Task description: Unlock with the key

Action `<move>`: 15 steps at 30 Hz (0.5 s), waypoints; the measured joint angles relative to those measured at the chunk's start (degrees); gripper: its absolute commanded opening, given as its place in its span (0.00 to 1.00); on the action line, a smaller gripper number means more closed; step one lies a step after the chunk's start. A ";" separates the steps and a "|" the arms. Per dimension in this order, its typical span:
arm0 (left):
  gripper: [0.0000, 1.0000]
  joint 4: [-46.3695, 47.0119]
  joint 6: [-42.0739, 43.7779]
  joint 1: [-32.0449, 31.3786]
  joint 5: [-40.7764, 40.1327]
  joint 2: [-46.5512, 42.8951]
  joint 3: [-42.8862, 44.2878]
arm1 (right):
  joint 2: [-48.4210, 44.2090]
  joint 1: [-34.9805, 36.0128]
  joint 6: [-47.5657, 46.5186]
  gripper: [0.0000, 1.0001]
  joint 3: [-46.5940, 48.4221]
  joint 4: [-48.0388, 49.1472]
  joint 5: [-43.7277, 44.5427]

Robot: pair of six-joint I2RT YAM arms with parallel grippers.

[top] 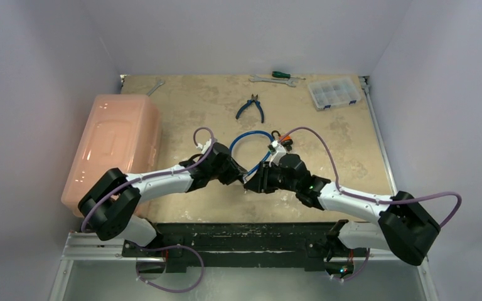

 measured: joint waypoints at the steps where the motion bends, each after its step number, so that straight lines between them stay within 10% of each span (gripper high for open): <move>1: 0.00 0.09 -0.07 0.00 0.02 -0.13 0.00 | 0.00 -0.31 0.09 0.39 0.00 0.35 -0.33; 15: 0.00 0.68 -0.20 0.33 0.17 -0.57 0.00 | 0.70 -0.94 0.44 0.16 0.07 2.12 -3.37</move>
